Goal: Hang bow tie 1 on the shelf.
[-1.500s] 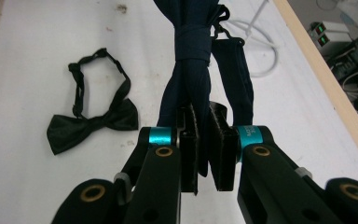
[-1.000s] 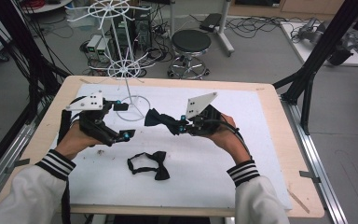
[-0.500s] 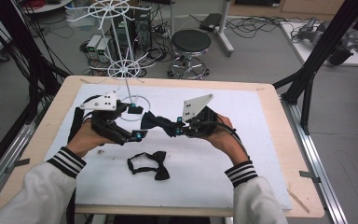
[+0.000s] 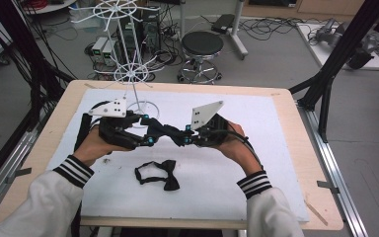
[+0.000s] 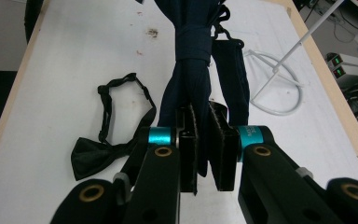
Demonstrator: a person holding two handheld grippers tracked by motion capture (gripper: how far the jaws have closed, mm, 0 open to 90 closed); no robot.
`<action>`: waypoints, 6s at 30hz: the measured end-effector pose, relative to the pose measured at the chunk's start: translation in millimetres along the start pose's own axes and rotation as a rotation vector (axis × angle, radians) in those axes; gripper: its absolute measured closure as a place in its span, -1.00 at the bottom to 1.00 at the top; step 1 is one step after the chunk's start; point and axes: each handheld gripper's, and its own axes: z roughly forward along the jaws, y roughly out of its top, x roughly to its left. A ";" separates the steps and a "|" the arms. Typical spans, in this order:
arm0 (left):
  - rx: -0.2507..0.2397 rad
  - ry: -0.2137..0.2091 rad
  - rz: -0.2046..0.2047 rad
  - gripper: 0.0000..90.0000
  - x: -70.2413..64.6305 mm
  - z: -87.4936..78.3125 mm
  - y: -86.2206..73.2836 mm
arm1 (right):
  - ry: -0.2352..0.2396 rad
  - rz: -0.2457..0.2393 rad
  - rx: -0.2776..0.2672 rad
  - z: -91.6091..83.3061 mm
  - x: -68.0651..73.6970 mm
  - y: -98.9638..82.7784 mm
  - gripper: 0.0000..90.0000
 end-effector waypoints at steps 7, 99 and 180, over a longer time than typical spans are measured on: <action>0.004 0.010 0.002 0.28 0.9 0.1 -0.2 | 0.000 0.001 0.001 0.3 0.3 1.0 0.86; -0.097 0.300 -0.099 0.87 16.4 -99.9 5.9 | -0.481 0.481 -0.403 -75.1 49.1 -108.1 -0.99; -0.079 0.473 -0.240 0.74 79.0 -84.9 13.1 | -0.583 0.527 -0.484 -63.3 108.4 -179.0 -0.99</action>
